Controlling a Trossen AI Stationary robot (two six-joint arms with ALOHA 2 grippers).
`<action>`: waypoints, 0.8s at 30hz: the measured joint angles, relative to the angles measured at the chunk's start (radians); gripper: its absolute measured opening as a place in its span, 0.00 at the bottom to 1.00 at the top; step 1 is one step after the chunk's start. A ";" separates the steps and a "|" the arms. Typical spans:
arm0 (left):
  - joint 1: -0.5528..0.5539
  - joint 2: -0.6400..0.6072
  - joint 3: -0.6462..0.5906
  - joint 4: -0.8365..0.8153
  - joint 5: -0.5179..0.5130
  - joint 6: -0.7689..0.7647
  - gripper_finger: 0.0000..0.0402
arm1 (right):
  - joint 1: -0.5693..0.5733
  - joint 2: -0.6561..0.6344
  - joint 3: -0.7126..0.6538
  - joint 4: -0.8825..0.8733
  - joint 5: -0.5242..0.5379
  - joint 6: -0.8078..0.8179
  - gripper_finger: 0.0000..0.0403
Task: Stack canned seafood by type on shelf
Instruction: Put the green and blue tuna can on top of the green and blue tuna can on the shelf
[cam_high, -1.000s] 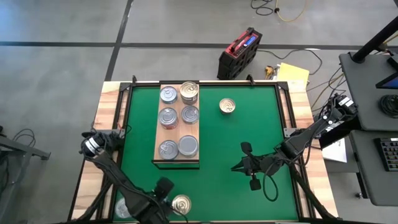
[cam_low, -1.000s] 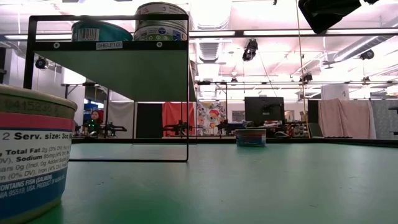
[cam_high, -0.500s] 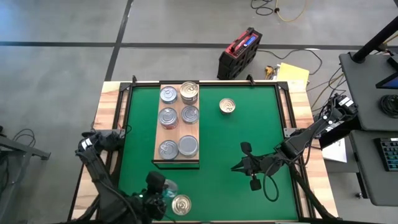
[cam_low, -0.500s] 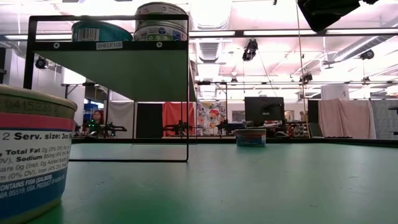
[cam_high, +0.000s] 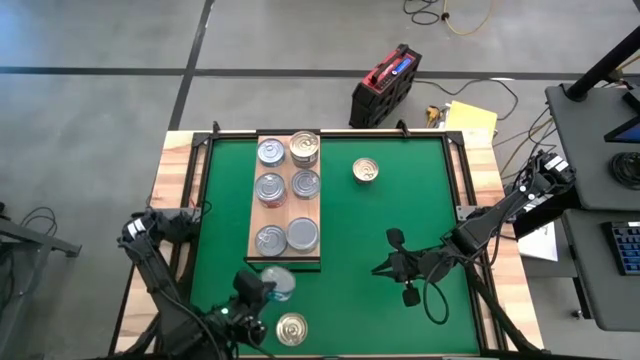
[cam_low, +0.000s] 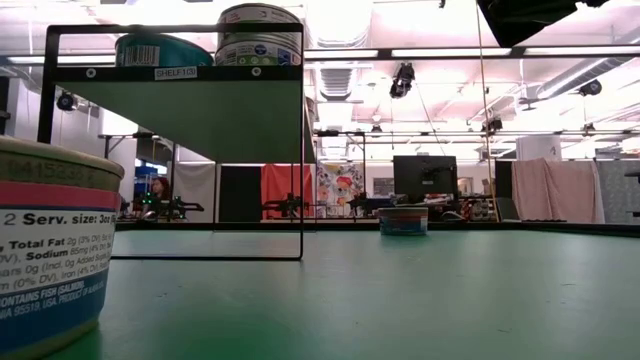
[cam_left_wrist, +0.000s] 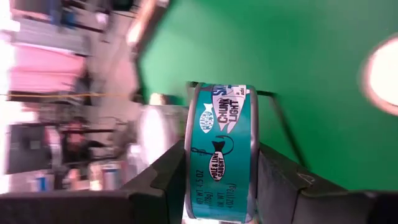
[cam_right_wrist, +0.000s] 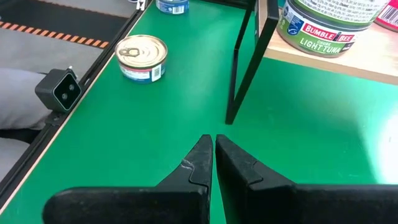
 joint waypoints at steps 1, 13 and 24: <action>-0.003 -0.013 -0.013 0.000 -0.032 0.000 0.32 | 0.000 0.000 0.000 0.000 0.000 0.000 0.03; -0.010 -0.261 -0.314 0.000 -0.092 -0.039 0.32 | 0.000 0.000 0.000 0.000 0.000 -0.019 0.03; 0.031 -0.329 -0.496 0.000 -0.167 -0.083 0.32 | 0.000 0.000 0.000 0.001 0.000 -0.023 0.03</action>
